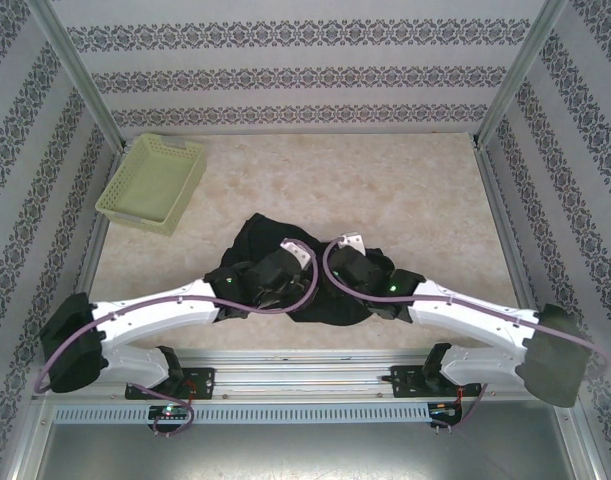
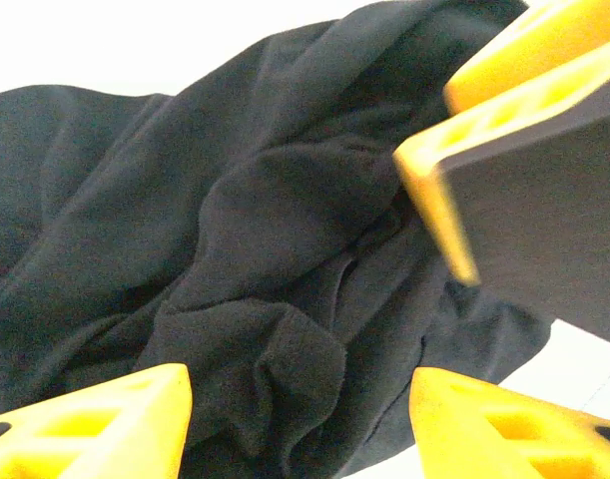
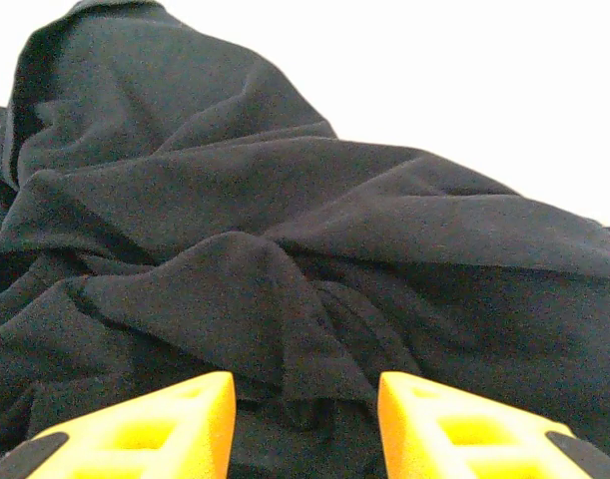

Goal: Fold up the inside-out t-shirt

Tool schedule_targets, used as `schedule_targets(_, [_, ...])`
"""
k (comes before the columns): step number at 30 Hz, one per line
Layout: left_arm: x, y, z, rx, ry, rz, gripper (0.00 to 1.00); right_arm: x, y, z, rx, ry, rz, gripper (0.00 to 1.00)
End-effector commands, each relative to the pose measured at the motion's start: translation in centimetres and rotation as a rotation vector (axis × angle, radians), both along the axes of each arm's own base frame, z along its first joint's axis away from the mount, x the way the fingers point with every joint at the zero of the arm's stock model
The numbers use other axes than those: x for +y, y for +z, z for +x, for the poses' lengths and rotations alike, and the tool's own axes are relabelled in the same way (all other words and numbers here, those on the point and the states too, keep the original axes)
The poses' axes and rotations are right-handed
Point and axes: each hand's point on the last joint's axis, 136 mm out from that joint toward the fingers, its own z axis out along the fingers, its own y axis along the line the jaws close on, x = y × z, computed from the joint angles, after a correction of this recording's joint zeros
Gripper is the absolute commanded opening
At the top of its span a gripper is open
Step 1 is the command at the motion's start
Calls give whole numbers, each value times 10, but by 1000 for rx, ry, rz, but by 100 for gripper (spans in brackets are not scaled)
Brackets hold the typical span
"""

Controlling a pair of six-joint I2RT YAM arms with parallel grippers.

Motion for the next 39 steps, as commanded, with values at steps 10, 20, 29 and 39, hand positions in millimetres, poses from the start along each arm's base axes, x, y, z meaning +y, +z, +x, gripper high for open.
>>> schedule_targets(10, [-7,-31,12,26,52,213,46,-35,-26,-6,29,-111,-13,51])
schedule_targets(20, [3,-31,18,16,112,197,16,-10,-47,-7,108,-50,94,53])
schedule_targets(29, [9,6,20,-29,137,0,0,-14,-49,1,93,-64,50,26])
schedule_targets(39, [54,54,30,-61,273,-371,0,-34,-44,-4,51,-72,3,1])
